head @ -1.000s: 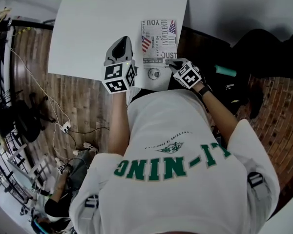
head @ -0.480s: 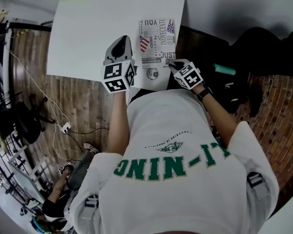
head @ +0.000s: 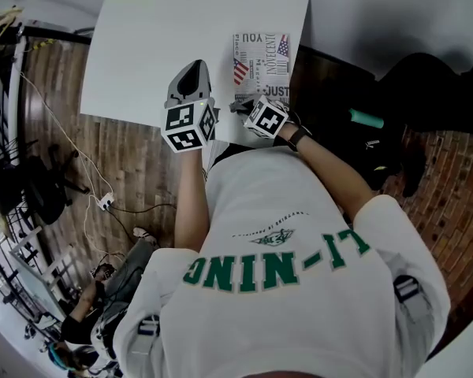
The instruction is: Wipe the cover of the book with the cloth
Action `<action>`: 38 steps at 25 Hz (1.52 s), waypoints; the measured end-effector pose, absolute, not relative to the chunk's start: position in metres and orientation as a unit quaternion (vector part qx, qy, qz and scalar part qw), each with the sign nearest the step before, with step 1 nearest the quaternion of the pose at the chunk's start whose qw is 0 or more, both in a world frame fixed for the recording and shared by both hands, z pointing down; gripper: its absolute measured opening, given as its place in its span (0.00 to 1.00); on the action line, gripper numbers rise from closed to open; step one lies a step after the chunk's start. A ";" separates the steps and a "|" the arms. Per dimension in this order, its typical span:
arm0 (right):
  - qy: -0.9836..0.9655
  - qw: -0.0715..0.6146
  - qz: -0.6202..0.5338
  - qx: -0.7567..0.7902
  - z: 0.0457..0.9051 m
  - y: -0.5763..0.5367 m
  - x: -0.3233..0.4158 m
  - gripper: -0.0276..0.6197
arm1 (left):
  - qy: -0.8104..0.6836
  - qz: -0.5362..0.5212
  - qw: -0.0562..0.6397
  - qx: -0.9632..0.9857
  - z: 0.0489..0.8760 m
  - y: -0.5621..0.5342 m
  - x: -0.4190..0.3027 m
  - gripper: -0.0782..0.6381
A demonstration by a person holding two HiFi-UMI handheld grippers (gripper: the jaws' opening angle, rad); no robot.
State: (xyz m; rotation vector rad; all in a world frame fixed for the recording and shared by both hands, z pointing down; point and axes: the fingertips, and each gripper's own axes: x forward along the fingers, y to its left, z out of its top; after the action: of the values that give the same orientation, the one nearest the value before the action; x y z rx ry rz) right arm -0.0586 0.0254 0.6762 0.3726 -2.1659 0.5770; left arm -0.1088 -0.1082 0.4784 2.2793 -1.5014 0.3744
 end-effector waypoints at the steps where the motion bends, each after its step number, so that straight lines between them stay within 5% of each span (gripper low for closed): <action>1: -0.864 0.421 0.231 0.150 0.676 0.026 -0.053 0.11 | -0.534 0.133 0.193 0.813 0.479 -0.109 -0.108 0.13; 11: -0.818 0.423 0.308 0.238 0.675 0.044 0.066 0.10 | -0.488 0.140 0.193 0.840 0.487 -0.118 -0.070 0.13; 20: -0.792 0.405 0.350 0.292 0.679 0.051 0.091 0.10 | -0.462 0.146 0.185 0.855 0.485 -0.126 -0.043 0.13; 25: -0.810 0.304 0.349 0.361 0.631 -0.004 0.084 0.10 | -0.459 0.140 0.180 0.858 0.469 -0.142 -0.045 0.13; 30: -0.827 0.266 0.206 0.451 0.541 -0.097 0.083 0.10 | -0.468 0.120 0.155 0.862 0.430 -0.172 -0.047 0.13; 38: -0.815 0.078 0.147 0.554 0.388 -0.187 0.106 0.10 | -0.490 0.061 0.074 0.866 0.325 -0.205 -0.050 0.13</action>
State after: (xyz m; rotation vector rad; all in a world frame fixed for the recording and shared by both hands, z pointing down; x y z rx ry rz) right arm 0.1057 -0.1871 0.3882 1.6595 -2.4415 0.4402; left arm -0.0500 -0.2053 0.3246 2.6005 -1.4706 0.1833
